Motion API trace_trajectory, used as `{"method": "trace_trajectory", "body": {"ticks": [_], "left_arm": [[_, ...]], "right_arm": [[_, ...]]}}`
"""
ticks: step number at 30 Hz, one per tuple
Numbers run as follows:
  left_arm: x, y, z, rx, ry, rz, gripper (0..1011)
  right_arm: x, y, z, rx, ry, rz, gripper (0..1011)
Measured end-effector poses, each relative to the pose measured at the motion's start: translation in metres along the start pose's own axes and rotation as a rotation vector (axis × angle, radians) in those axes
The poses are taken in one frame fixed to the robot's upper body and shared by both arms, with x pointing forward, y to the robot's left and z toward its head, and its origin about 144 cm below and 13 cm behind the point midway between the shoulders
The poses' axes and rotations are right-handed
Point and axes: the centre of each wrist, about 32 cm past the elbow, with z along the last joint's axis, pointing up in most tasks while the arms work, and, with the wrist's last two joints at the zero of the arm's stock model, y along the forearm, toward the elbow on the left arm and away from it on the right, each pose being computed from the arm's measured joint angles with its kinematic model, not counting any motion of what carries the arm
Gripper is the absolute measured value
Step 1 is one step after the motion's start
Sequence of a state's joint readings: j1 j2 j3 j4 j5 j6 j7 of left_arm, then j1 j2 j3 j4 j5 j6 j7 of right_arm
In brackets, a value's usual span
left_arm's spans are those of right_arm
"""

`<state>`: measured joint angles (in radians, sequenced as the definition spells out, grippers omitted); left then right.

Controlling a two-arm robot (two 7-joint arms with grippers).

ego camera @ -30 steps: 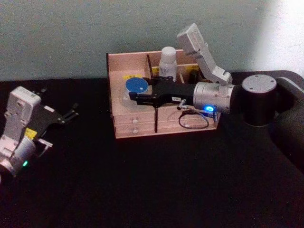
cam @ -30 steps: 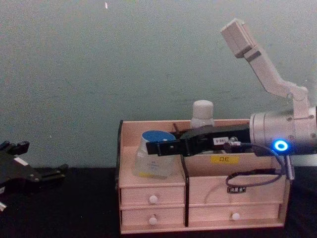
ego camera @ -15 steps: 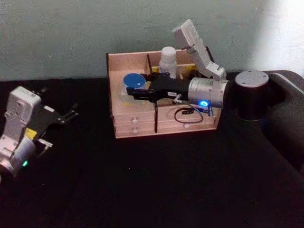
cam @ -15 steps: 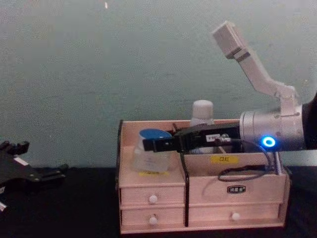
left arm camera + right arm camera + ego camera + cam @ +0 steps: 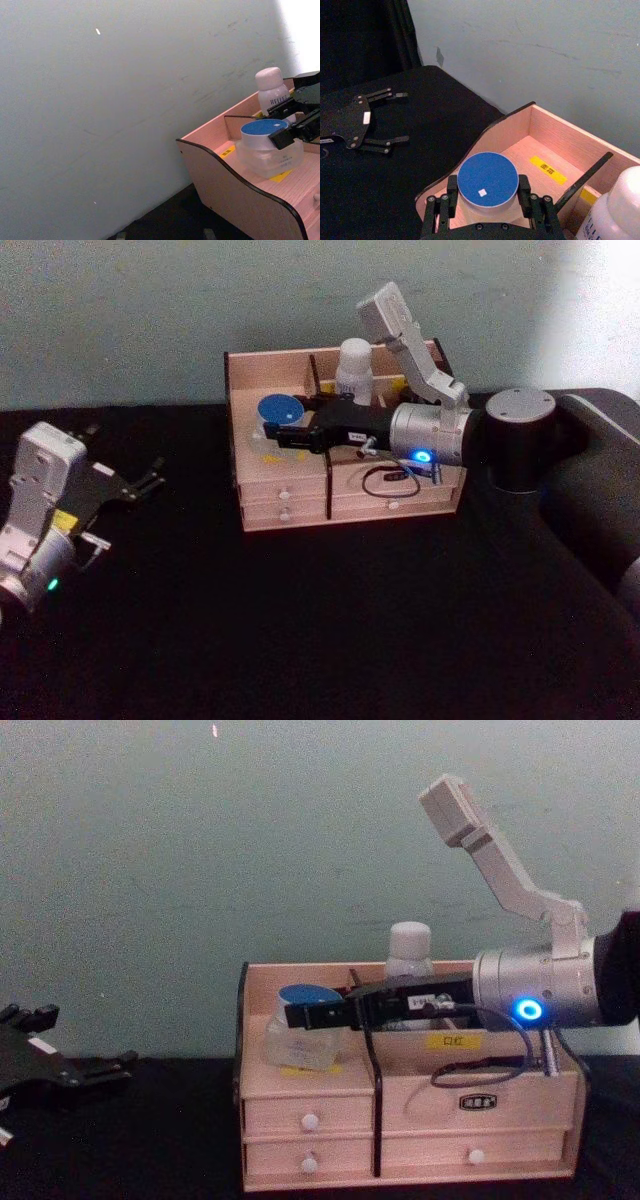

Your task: Pick up the facial cleanser and watermelon frost from the table and place them into the tiered storage box.

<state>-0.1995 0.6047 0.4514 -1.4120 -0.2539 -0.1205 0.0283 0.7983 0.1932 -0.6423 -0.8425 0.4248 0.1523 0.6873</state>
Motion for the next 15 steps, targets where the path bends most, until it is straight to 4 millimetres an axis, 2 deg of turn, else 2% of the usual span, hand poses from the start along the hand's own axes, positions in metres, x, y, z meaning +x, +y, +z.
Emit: {"method": "trace_trajectory", "body": {"ticks": [15], "left_arm": [[0.0, 0.0, 0.0, 0.0, 0.0, 0.0, 1001]], "right_arm": [[0.0024, 0.0017, -0.0016, -0.005, 0.023, -0.008, 720]]}}
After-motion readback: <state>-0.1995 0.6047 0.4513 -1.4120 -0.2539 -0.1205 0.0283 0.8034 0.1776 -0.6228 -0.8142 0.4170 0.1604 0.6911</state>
